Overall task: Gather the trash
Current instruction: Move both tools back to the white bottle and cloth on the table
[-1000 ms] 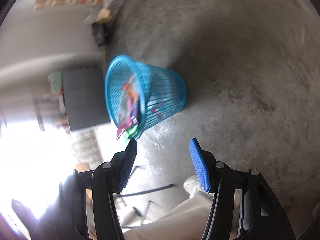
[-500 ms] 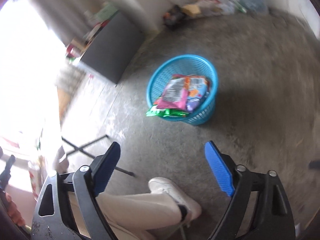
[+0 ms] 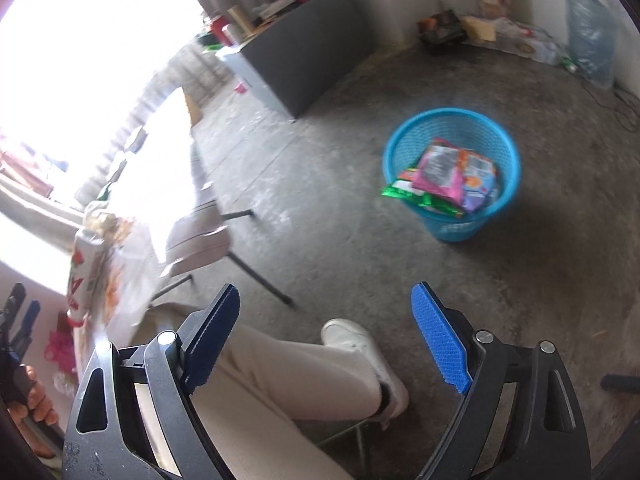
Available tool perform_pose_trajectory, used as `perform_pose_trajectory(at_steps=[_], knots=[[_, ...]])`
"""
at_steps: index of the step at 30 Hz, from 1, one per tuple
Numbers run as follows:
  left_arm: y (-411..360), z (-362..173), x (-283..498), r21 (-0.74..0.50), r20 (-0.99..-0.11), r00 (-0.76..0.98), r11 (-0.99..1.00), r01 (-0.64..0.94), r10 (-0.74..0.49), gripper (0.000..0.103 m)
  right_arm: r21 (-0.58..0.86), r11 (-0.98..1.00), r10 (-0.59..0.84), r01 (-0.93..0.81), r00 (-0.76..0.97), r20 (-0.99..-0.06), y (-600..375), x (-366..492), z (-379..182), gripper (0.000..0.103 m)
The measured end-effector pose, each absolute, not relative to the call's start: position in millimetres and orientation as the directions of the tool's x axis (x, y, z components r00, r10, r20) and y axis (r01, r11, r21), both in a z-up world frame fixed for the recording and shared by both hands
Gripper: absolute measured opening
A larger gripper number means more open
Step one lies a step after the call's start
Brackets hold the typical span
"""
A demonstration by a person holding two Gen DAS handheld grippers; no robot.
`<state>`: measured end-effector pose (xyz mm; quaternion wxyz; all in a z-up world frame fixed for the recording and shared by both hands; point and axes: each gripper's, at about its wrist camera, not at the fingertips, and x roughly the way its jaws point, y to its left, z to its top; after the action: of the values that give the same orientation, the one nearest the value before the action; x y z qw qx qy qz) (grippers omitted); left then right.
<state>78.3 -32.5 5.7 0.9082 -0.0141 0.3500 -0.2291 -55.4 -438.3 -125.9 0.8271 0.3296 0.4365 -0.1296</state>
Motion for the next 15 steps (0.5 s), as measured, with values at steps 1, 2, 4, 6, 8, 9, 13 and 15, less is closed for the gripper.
perform_pose_trajectory(at_steps=[1,2,4,6,8,9,13,15], knots=[[-21.7,3.6,79.0,-0.194,-0.627,0.658,0.901,0.387,-0.417,0.097,0.439,0.758,0.093,0.482,0.587,-0.804,-432.1,-50.3,-123.1,0.084],[-12.7,1.6,79.1,-0.199,-0.626,0.665,0.908,0.368,-0.406,0.097,0.448,0.766,0.115,0.461,0.587,-0.801,-426.4,-45.2,-120.5,0.084],[6.4,-1.4,80.9,-0.208,-0.621,0.682,0.920,0.333,-0.387,0.097,0.465,0.782,0.158,0.414,0.590,-0.791,-414.0,-33.9,-113.2,0.084],[24.0,-4.6,83.5,-0.212,-0.620,0.696,0.932,0.295,-0.362,0.097,0.479,0.798,0.195,0.366,0.595,-0.780,-401.0,-20.9,-104.6,0.084],[38.2,-7.5,86.1,-0.221,-0.615,0.711,0.940,0.259,-0.340,0.097,0.500,0.805,0.235,0.319,0.603,-0.763,-384.6,-8.7,-93.5,0.084],[45.0,-8.4,88.1,-0.227,-0.612,0.717,0.943,0.244,-0.333,0.097,0.511,0.809,0.259,0.290,0.605,-0.753,-375.3,-0.9,-88.5,0.084],[78.9,-14.5,101.3,-0.262,-0.601,0.742,0.951,0.167,-0.296,0.097,0.588,0.791,0.394,0.166,0.598,-0.698,-339.1,33.7,-69.4,0.084],[94.4,-19.3,106.6,-0.284,-0.601,0.747,0.949,0.134,-0.285,0.097,0.647,0.754,0.480,0.111,0.579,-0.659,-319.6,53.5,-63.9,0.084]])
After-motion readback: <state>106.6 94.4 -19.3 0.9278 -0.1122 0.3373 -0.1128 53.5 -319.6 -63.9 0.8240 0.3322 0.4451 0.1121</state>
